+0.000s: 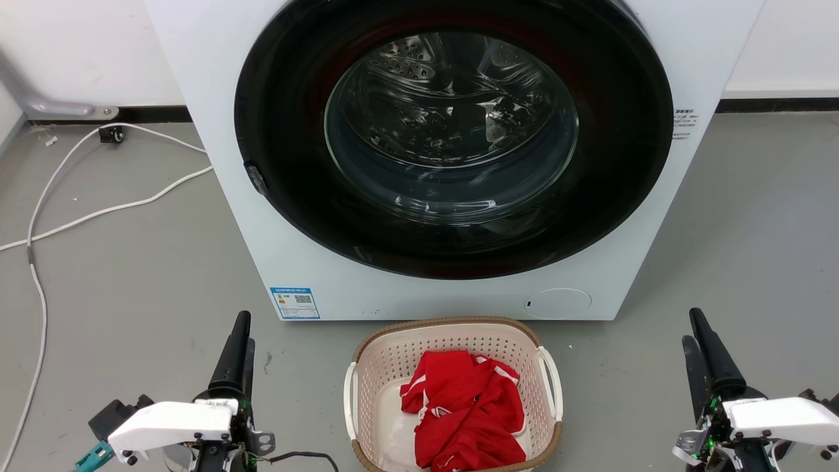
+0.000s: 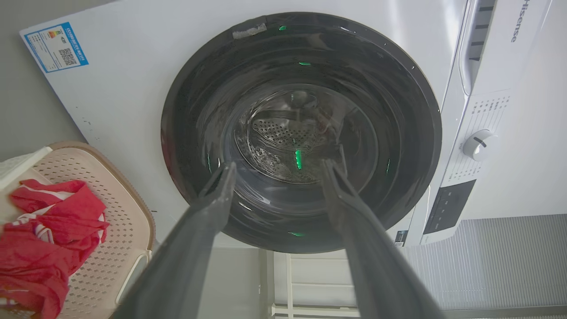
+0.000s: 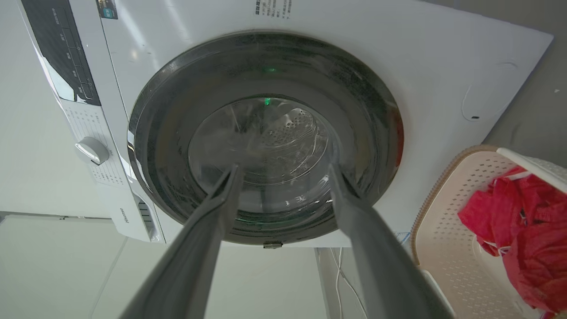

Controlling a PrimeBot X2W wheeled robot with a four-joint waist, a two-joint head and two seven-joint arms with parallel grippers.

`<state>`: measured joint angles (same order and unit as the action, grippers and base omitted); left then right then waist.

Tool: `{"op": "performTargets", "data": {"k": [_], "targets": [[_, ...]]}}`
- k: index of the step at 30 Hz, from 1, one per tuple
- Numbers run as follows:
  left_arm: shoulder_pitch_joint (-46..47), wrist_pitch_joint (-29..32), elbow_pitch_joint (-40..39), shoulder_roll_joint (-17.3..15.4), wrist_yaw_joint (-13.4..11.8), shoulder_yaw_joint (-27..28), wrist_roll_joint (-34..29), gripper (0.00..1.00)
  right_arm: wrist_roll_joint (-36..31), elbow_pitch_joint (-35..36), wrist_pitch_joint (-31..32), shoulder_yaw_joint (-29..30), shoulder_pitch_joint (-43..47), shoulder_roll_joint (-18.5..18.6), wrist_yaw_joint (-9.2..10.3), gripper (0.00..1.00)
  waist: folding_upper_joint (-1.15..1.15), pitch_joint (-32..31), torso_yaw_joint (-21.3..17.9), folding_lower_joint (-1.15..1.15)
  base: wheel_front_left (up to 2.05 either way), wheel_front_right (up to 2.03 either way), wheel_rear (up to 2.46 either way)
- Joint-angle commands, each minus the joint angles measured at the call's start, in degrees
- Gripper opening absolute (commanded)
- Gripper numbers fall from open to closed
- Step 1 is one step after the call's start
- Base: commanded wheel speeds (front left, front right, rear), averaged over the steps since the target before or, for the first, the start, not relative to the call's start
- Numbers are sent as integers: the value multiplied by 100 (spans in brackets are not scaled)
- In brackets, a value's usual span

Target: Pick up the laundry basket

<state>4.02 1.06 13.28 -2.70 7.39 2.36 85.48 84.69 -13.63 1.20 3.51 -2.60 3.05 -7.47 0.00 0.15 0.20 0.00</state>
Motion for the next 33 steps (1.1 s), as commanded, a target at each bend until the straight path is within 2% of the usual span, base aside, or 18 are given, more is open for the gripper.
{"op": "performTargets", "data": {"k": [1, 13, 25, 33], "targets": [[60, -48, -125, -16, 4, -18, -162, 100, -185, 126, -55, 3, -62, 38, -2, 100, 0, -1, 2, 0, 0, 0, 0], [1, -319, -509, -18, -49, -143, -1628, 100, -2055, 441, -331, 47, 33, -7, -2, 100, 0, 7, 14, 0, 0, 0, 0], [-41, -561, -594, -20, -379, -623, -3242, 100, -3833, 532, -565, -21, 123, -9, -2, 100, 0, 18, 19, 0, 0, 0, 0], [-77, -708, -629, -20, -568, -779, -4111, 100, -4630, 587, -592, -52, 183, -10, -2, 100, 0, 19, 40, 0, 0, 0, 0]]}}
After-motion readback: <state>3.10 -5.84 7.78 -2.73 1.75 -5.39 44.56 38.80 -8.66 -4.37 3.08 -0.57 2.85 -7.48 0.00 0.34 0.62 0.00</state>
